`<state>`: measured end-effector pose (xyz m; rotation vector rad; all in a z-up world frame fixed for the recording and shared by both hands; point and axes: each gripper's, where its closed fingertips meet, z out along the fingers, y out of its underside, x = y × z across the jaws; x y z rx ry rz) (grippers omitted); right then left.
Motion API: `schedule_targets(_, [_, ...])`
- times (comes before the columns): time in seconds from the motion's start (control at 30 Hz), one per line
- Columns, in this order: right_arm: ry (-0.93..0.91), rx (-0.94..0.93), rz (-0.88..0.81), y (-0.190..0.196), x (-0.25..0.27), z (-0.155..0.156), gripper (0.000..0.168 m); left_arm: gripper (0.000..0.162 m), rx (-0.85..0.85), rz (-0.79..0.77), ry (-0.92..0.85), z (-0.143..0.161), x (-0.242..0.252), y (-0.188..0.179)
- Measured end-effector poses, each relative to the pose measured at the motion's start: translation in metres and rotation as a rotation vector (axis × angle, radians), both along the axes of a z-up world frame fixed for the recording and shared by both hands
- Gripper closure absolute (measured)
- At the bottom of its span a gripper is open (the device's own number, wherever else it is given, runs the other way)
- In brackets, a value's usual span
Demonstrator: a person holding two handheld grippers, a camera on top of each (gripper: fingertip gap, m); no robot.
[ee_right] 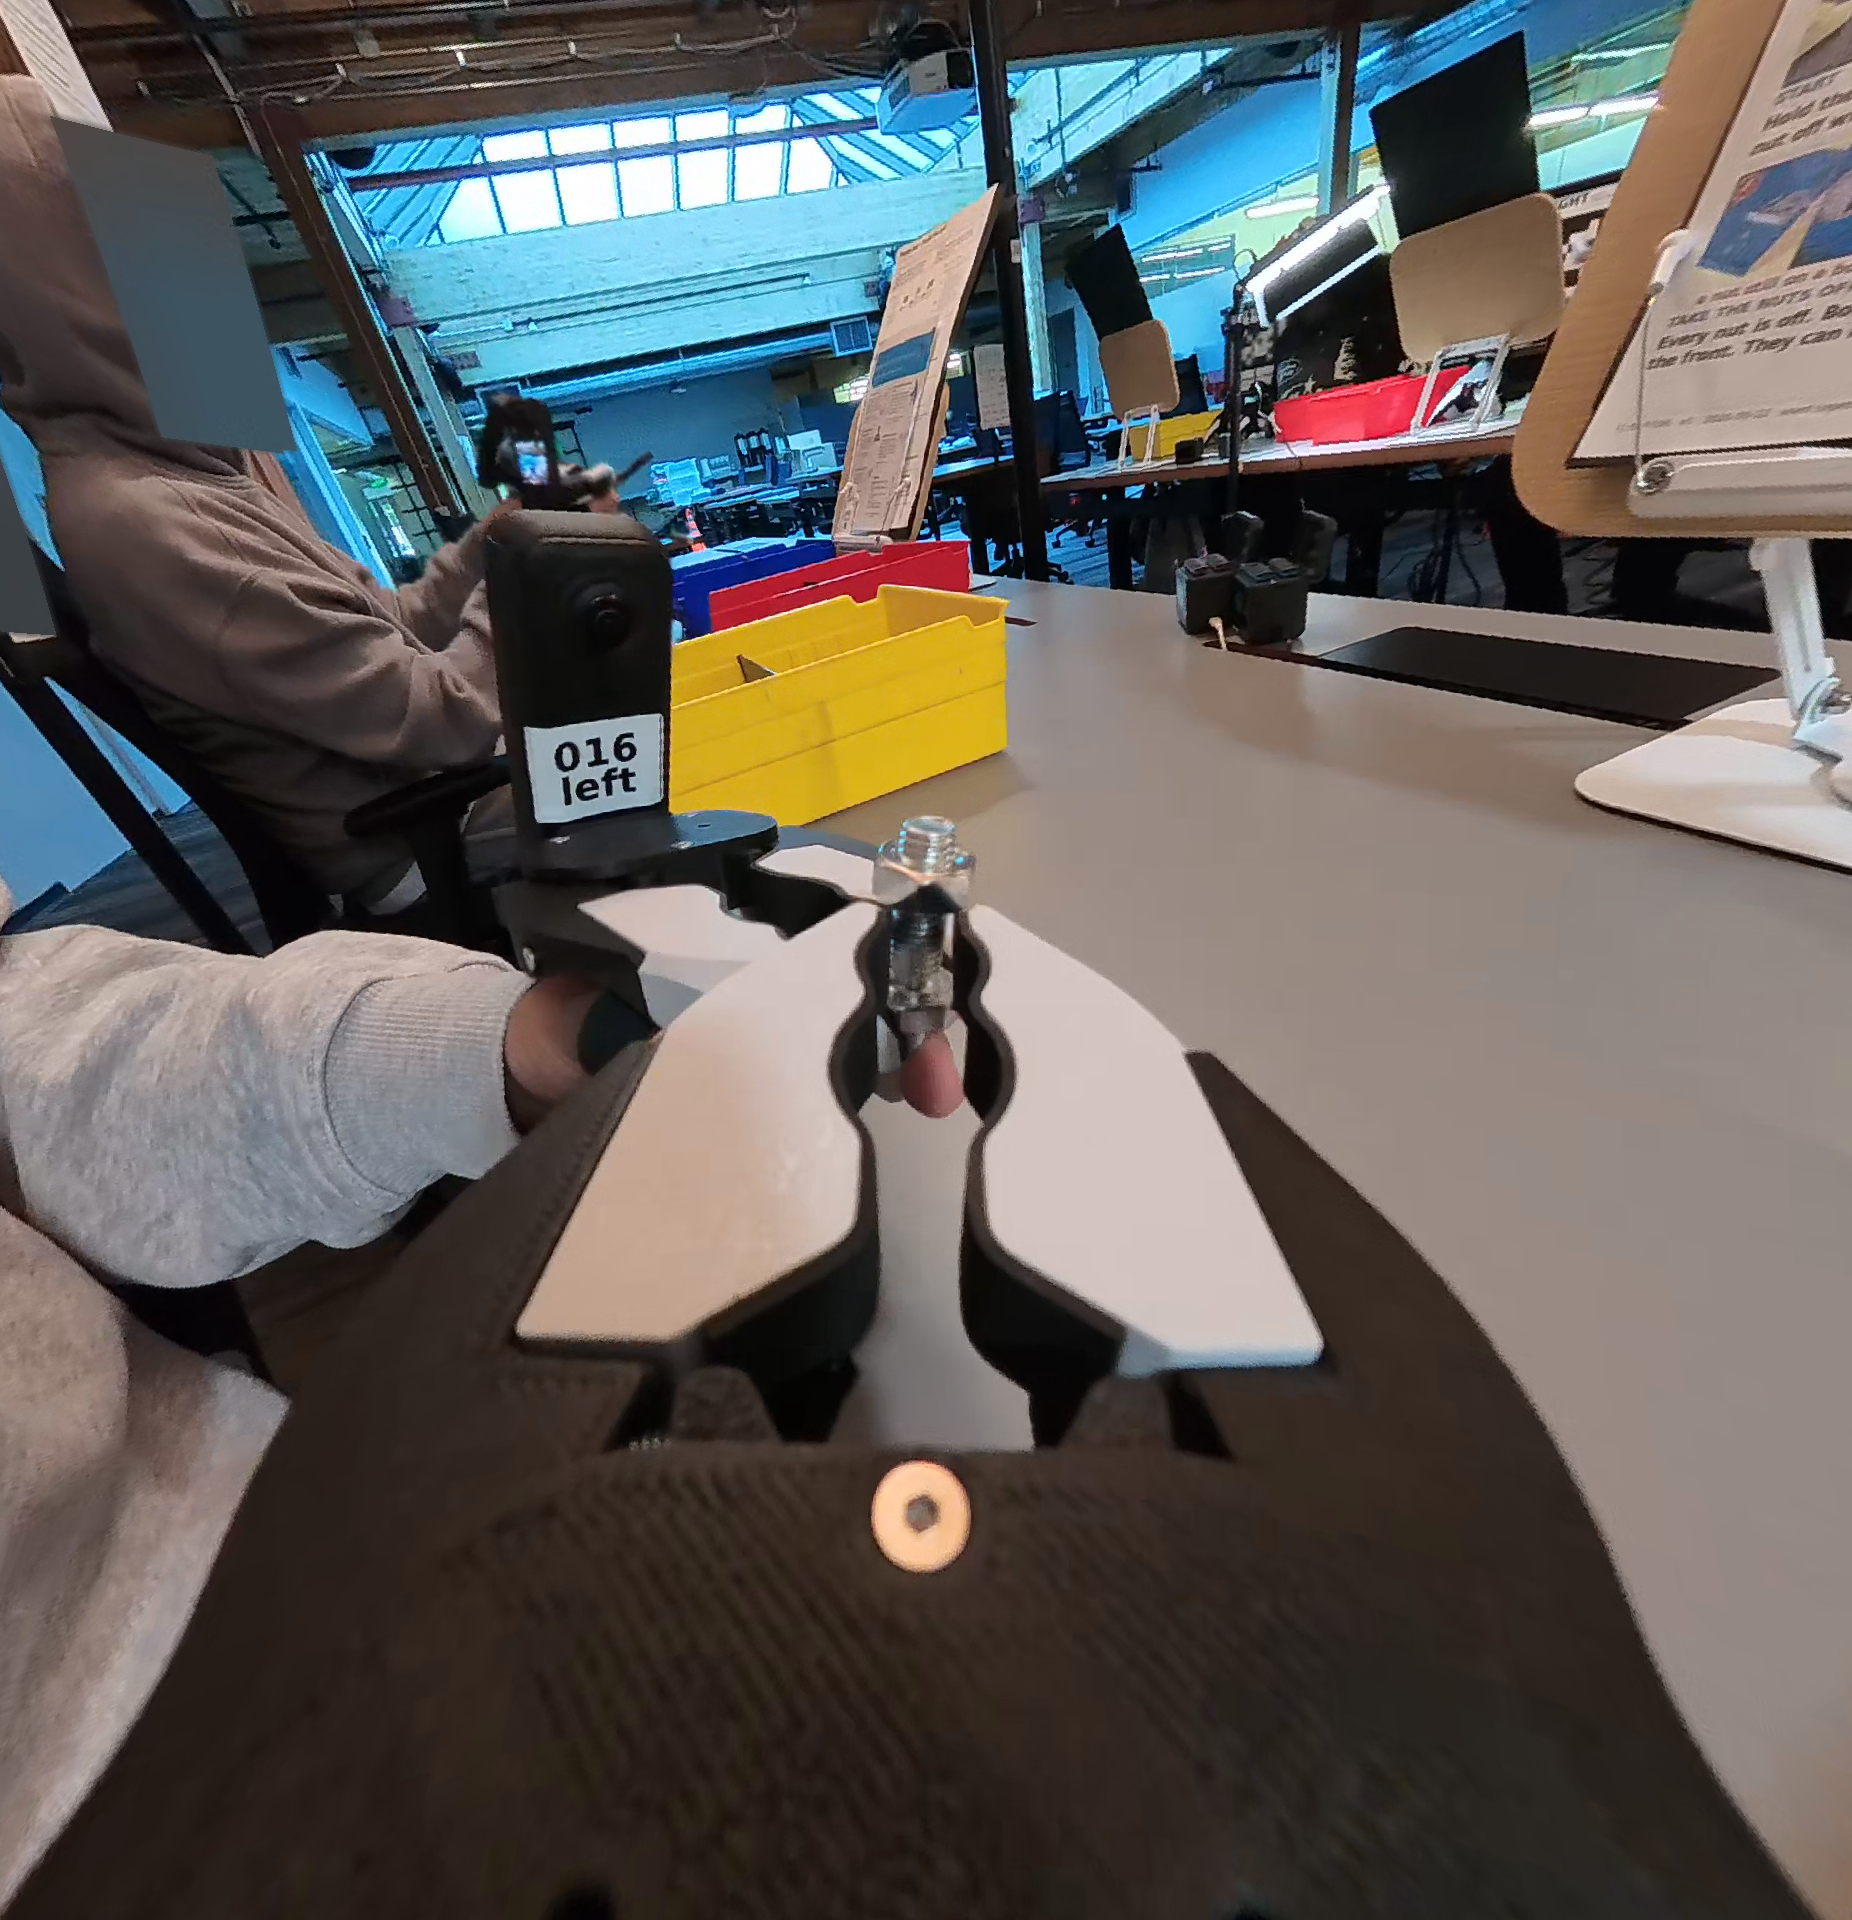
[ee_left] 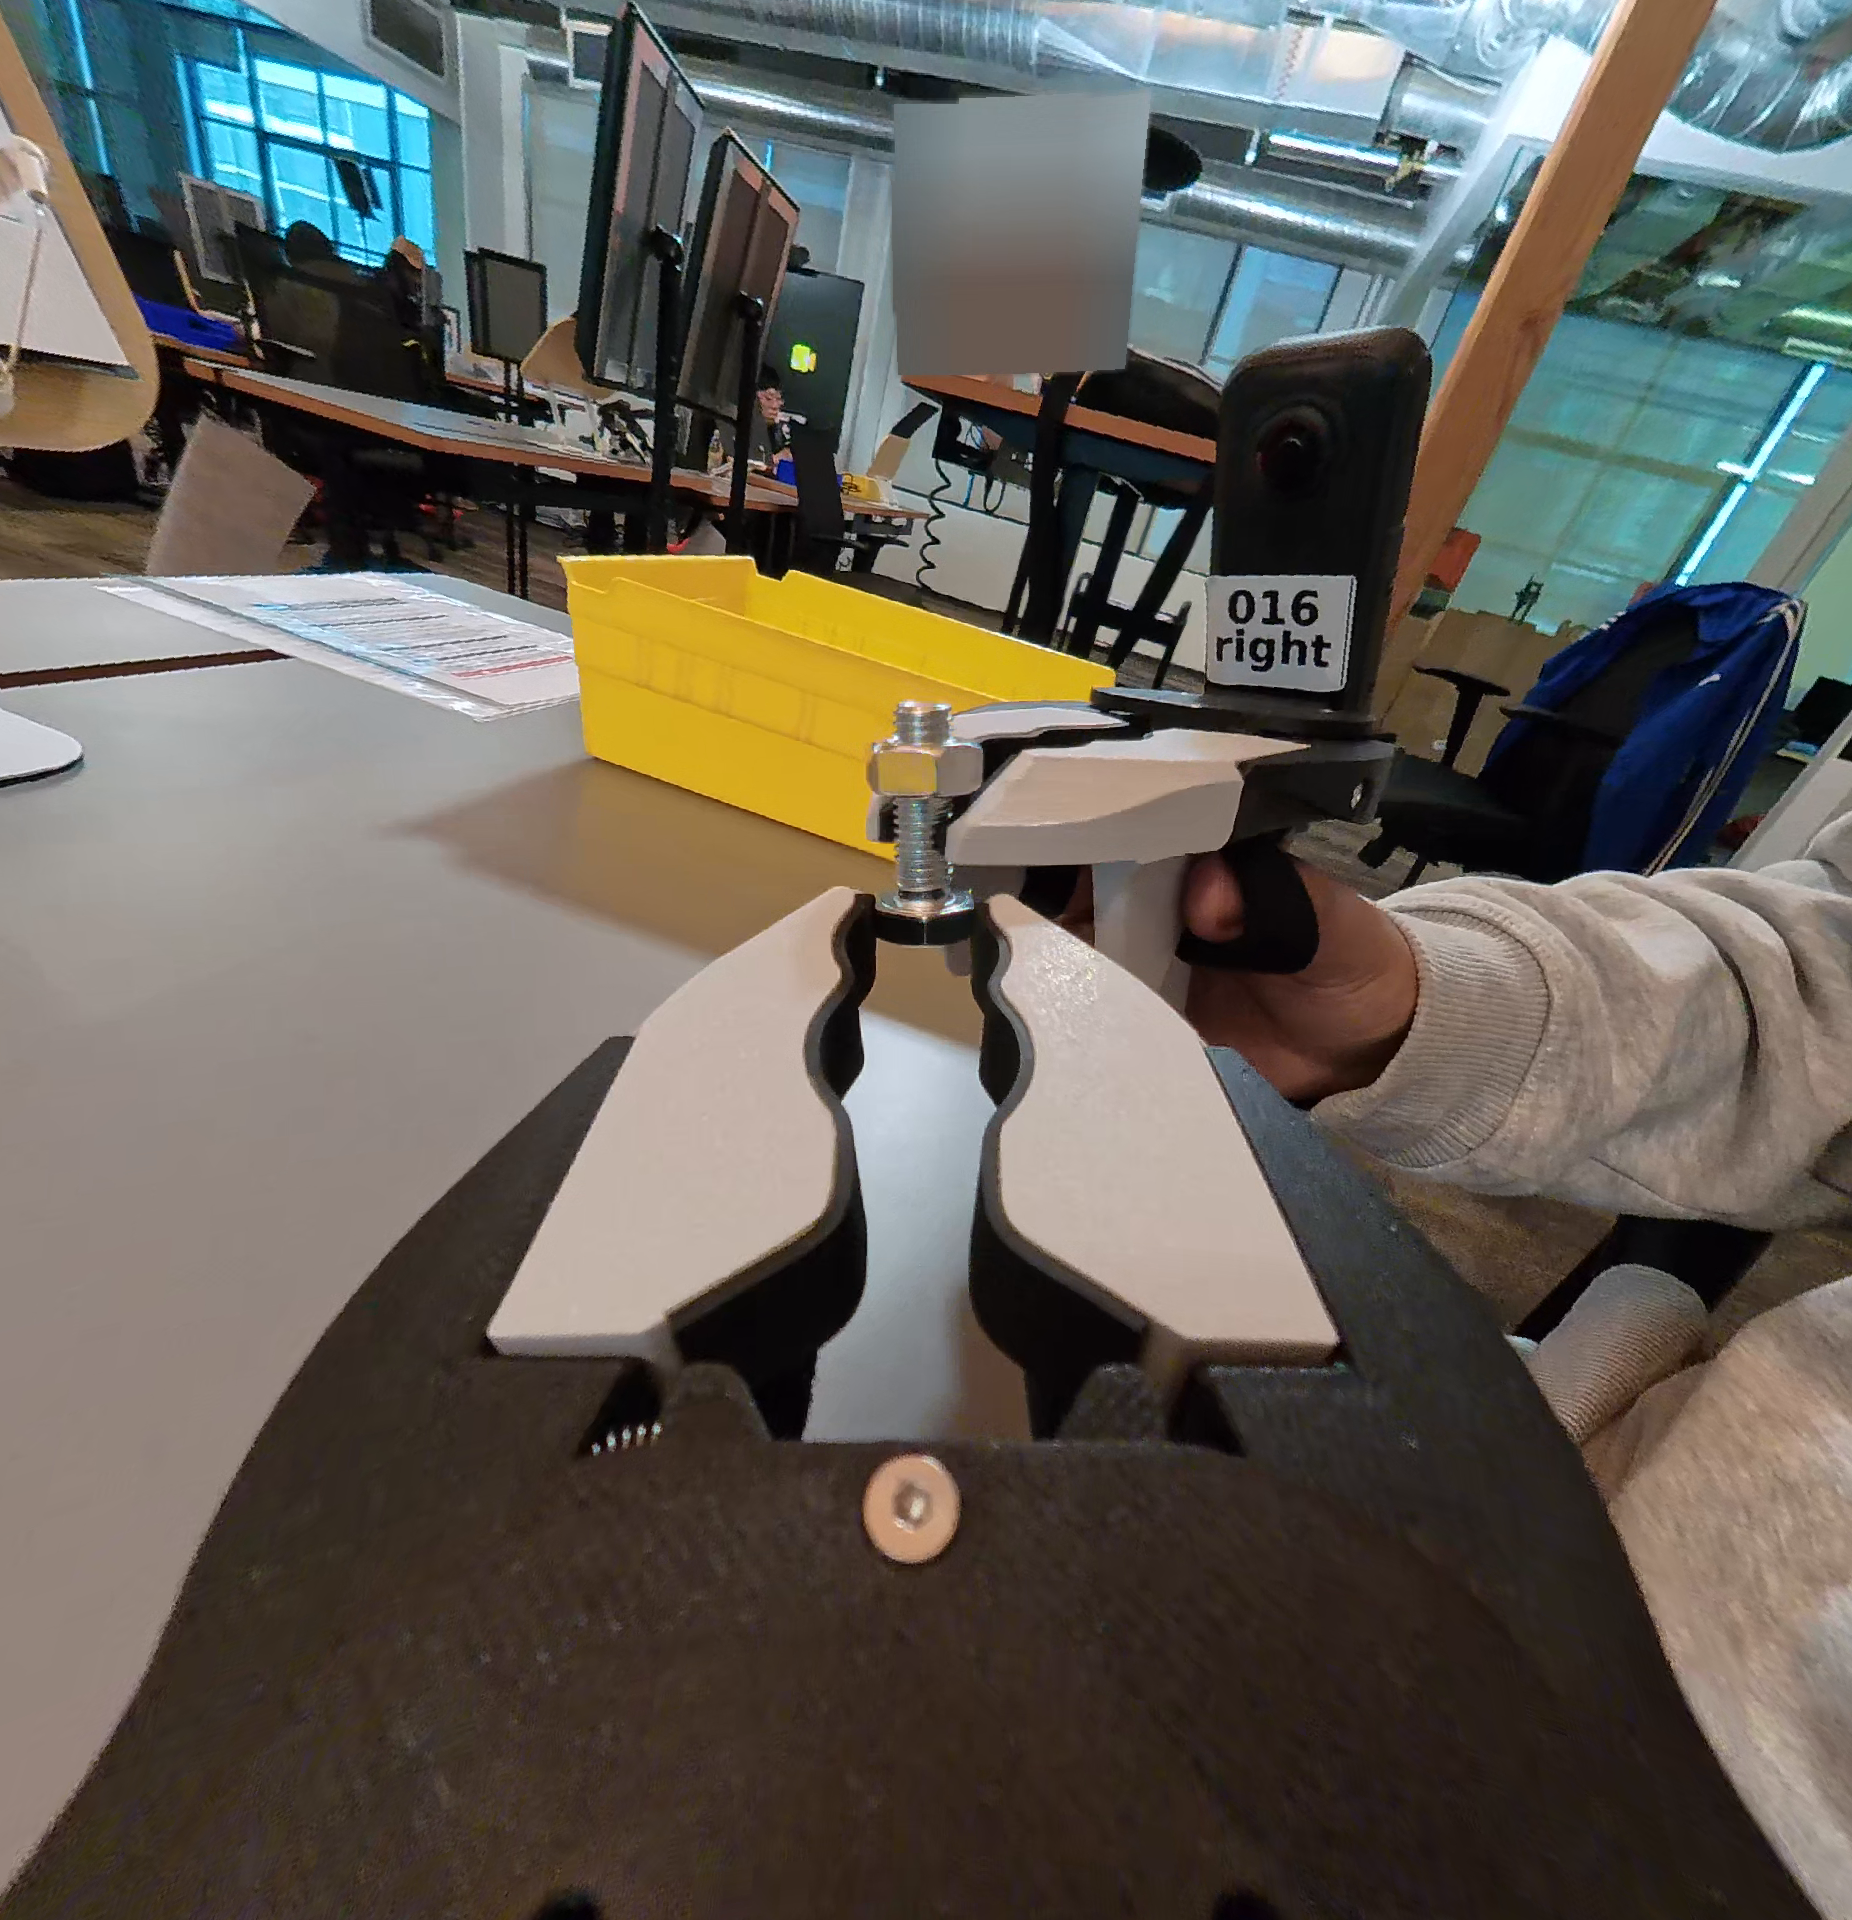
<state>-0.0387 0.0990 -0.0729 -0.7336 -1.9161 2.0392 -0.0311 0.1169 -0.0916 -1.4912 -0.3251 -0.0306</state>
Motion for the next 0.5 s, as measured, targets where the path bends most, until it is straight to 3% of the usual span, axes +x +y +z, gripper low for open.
schedule_targets(0.13, [-0.005,0.009,0.006,0.000,0.002,0.002,0.158,0.144,0.022,-0.005,0.005,0.003,0.002,0.000])
schedule_targets(0.3, [0.056,0.034,-0.034,0.020,0.000,0.034,0.159,0.106,0.058,0.080,0.032,0.010,-0.007,-0.007])
schedule_targets(0.4, [0.155,0.127,-0.171,0.070,-0.013,0.071,0.158,0.106,0.056,0.090,0.006,0.008,-0.011,-0.008])
schedule_targets(0.5, [0.187,0.262,-0.369,0.144,-0.027,0.100,0.159,0.112,0.049,0.086,0.001,0.006,-0.011,-0.007])
